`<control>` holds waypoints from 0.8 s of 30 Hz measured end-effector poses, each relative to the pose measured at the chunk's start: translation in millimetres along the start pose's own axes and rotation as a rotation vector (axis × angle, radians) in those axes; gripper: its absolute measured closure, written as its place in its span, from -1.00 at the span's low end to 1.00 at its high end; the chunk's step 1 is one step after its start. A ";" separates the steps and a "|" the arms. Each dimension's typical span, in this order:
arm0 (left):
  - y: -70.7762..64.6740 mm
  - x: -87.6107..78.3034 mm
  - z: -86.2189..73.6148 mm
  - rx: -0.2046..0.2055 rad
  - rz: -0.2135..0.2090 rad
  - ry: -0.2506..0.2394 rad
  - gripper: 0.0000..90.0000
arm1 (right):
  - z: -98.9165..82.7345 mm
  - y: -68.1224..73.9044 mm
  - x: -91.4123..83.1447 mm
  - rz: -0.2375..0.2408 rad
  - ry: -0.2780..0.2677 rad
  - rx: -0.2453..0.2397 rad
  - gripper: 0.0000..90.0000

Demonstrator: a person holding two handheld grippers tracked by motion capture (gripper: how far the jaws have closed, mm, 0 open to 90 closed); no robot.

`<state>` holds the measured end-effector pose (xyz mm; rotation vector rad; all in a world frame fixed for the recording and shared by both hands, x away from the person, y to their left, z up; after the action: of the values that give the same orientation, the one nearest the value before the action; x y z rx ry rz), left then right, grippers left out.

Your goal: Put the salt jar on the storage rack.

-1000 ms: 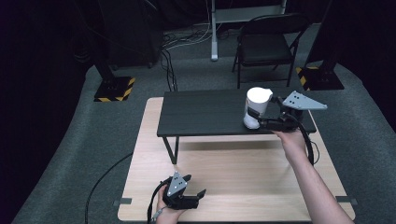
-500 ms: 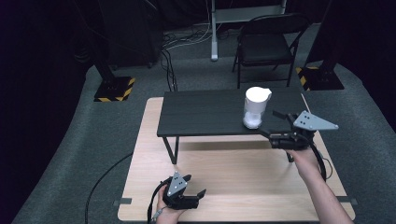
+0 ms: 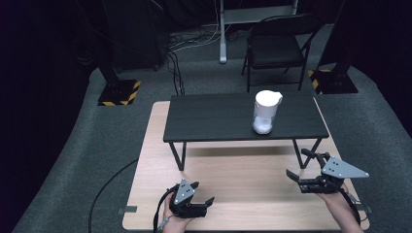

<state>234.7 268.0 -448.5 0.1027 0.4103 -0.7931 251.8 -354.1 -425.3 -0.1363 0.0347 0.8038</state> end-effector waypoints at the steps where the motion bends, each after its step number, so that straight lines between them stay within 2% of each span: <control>1: 0.2 0.0 0.0 -0.001 -0.001 0.001 -0.54 | -3.6 0.9 -2.1 -0.008 0.010 0.002 -0.80; 4: -0.1 0.1 0.1 -0.001 0.001 0.002 -0.55 | -18.8 3.2 -9.2 -0.025 0.054 0.021 -0.83; 6: -0.4 -0.2 0.0 0.000 0.003 0.000 -0.55 | -26.4 8.7 -11.9 -0.049 0.082 0.008 -0.89; 10: -0.4 -0.9 -0.5 -0.004 0.004 -0.006 -0.55 | -48.4 24.9 -21.3 -0.110 0.168 -0.058 -0.92; 13: -0.3 0.0 0.4 0.001 0.000 -0.001 -0.55 | -48.3 24.8 -22.2 -0.108 0.261 -0.086 -0.92; 14: -0.6 0.1 0.6 0.004 -0.001 0.000 -0.55 | -49.0 24.7 -23.6 -0.115 0.258 -0.088 -0.92; 18: -0.4 -0.1 0.4 0.003 -0.001 -0.001 -0.55 | -51.8 20.4 -28.9 -0.134 0.228 -0.044 -0.93; 24: 0.2 0.4 0.5 0.001 0.001 0.000 -0.55 | -52.3 16.2 -29.5 -0.129 0.242 -0.028 -0.93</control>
<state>235.2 267.8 -448.2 0.1039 0.4098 -0.7926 220.8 -371.2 -476.4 -0.2590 0.2412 0.6557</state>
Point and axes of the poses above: each handheld gripper's, and its own axes: x roughly forward along the jaws, z roughly out of its top, y roughly to its left, the point moved 1 cm from there along x, roughly forward along the jaws, and after that the axes turned 6 degrees about -y, right-handed, at the moved point
